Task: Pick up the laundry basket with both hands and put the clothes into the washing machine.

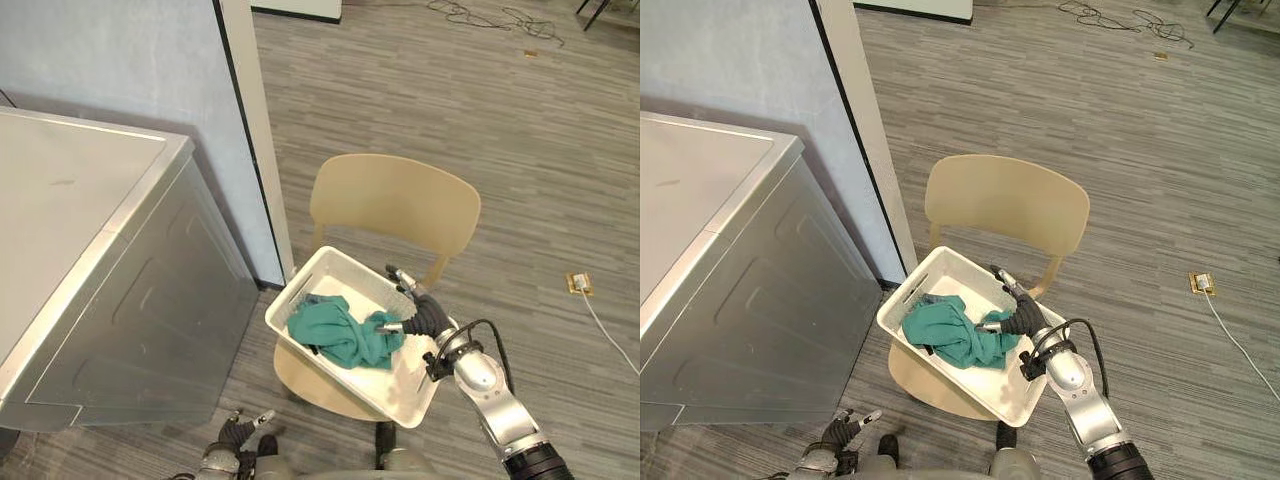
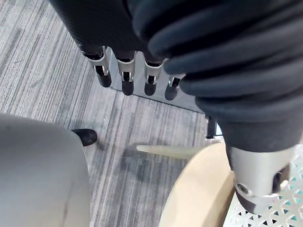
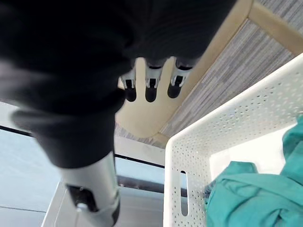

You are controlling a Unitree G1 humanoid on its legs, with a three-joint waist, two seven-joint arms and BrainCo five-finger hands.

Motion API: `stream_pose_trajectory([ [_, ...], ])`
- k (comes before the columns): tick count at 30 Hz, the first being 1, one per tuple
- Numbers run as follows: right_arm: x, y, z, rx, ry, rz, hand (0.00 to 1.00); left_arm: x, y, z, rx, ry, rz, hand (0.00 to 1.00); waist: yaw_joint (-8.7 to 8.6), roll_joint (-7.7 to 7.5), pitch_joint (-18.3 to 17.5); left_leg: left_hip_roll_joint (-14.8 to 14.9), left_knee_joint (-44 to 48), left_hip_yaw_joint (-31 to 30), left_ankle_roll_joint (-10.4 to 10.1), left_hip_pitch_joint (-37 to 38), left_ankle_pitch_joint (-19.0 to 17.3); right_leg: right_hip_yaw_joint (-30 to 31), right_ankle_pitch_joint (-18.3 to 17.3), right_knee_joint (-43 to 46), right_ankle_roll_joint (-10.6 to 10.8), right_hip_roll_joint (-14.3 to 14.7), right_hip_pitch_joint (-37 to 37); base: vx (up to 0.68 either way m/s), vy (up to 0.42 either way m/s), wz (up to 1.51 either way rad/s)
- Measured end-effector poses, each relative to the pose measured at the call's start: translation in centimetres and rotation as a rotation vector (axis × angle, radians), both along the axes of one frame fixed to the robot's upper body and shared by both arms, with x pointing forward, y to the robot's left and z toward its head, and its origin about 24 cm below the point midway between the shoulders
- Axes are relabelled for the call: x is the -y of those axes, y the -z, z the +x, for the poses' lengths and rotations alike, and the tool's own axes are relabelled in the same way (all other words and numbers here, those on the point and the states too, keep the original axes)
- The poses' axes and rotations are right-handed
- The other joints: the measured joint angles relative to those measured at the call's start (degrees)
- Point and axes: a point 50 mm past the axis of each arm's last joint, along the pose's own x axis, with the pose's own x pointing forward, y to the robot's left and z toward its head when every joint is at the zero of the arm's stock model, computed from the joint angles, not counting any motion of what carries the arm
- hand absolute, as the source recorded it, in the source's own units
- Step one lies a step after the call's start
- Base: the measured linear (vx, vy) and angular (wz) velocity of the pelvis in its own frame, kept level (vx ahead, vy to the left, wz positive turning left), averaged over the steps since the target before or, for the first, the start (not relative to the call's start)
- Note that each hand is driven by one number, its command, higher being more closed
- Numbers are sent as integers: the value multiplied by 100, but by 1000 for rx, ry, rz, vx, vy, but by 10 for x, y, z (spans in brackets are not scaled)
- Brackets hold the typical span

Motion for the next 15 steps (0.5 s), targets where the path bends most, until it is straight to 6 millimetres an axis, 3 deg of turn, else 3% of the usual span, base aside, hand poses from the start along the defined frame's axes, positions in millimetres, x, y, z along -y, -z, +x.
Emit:
stream_pose_trajectory([
  [6, -16, -3, 6, 10, -74, -14, 0, -12, -5, 6, 26, -2, 36, 0, 38, -55, 332, 1, 94, -44, 0, -162, 0, -13, 0, 80, -1, -6, -132, -17, -8, 2],
  [9, -22, -4, 8, 11, -96, -11, 0, -14, -7, 8, 45, -24, 45, 0, 136, -59, 409, -1, 125, -82, 0, -287, 1, -35, -1, 109, -2, -9, -240, -35, -12, 5],
  [15, -25, -5, 31, 10, -80, -43, 0, -17, -11, 14, 74, -33, 62, 0, 216, -46, 774, -20, 237, -234, -21, -580, 16, -123, 0, 163, -5, -29, -430, -30, -9, 9],
])
